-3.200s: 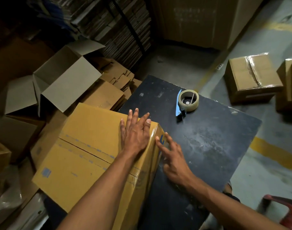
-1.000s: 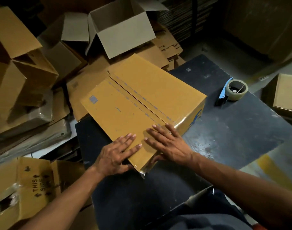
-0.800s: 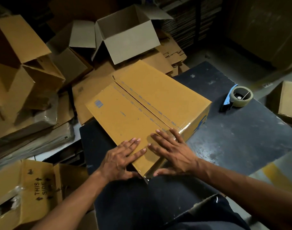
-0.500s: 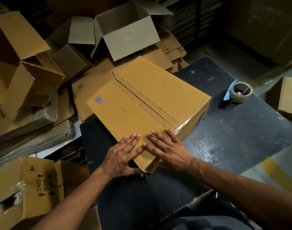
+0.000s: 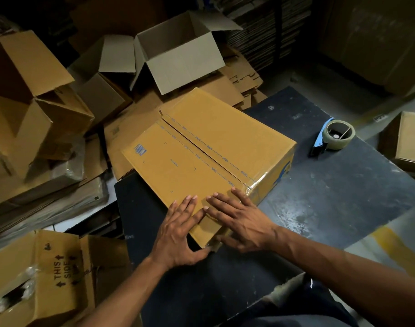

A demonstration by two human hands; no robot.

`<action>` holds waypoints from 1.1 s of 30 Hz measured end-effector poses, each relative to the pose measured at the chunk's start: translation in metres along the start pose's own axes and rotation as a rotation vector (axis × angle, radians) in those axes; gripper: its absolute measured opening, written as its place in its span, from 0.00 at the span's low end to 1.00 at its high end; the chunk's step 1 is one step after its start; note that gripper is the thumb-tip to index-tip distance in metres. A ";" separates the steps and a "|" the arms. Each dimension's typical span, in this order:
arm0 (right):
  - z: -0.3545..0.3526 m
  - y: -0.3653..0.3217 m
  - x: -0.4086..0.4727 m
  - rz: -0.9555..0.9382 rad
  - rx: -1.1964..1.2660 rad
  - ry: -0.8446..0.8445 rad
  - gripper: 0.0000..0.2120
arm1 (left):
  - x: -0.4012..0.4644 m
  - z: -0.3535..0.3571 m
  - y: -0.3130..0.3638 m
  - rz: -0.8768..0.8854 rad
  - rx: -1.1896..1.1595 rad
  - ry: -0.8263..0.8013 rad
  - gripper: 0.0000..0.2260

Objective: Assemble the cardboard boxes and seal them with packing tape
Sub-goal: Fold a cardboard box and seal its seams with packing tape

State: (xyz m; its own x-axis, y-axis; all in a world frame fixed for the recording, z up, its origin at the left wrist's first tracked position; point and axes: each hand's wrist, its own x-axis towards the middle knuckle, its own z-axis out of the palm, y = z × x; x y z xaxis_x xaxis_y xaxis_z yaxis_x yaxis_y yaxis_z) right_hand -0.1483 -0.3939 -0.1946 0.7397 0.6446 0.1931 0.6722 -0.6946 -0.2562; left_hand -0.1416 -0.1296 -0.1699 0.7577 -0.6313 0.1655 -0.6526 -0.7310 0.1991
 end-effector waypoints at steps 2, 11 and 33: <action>0.001 0.002 -0.001 -0.005 -0.027 -0.032 0.44 | -0.001 0.006 0.006 -0.045 -0.008 0.021 0.44; 0.015 -0.006 0.002 0.065 -0.116 -0.013 0.54 | 0.001 0.014 0.007 -0.080 0.082 0.074 0.38; 0.024 -0.018 0.011 0.168 -0.094 0.057 0.55 | -0.005 0.014 -0.022 0.104 0.212 -0.076 0.55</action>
State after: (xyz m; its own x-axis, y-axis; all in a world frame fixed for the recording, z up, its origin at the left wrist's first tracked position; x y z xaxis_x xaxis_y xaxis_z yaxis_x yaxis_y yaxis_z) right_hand -0.1531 -0.3668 -0.2106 0.8406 0.4995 0.2095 0.5369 -0.8196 -0.2000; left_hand -0.1311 -0.1135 -0.1887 0.6888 -0.7180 0.0998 -0.7198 -0.6938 -0.0233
